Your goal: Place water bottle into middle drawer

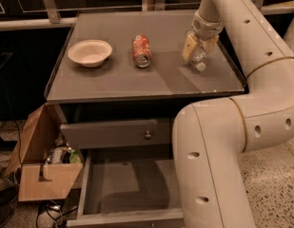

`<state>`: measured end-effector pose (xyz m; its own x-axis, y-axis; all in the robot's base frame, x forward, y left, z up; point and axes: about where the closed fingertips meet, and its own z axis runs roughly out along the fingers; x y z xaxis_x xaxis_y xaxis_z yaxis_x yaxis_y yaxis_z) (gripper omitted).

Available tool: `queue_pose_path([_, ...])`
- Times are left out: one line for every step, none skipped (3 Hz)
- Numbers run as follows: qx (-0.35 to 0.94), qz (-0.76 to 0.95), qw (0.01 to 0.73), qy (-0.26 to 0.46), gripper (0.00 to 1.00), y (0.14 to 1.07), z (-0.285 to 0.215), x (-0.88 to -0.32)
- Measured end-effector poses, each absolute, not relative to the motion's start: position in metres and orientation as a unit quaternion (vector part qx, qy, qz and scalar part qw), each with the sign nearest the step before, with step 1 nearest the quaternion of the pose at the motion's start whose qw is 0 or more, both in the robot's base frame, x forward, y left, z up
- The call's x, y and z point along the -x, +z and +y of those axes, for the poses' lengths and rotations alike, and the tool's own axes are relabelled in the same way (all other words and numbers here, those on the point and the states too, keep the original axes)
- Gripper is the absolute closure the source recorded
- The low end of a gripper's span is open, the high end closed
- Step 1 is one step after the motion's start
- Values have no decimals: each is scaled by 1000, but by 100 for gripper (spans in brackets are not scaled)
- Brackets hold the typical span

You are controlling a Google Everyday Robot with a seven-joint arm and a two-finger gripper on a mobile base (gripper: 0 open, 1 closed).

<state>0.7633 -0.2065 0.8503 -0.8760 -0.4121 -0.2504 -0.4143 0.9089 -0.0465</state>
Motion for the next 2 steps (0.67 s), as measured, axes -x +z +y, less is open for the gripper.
queue_pose_path([213,968,129,4,89,850,-206,-763])
queue_pose_path([230,960,157,7,100,861,-207,-771])
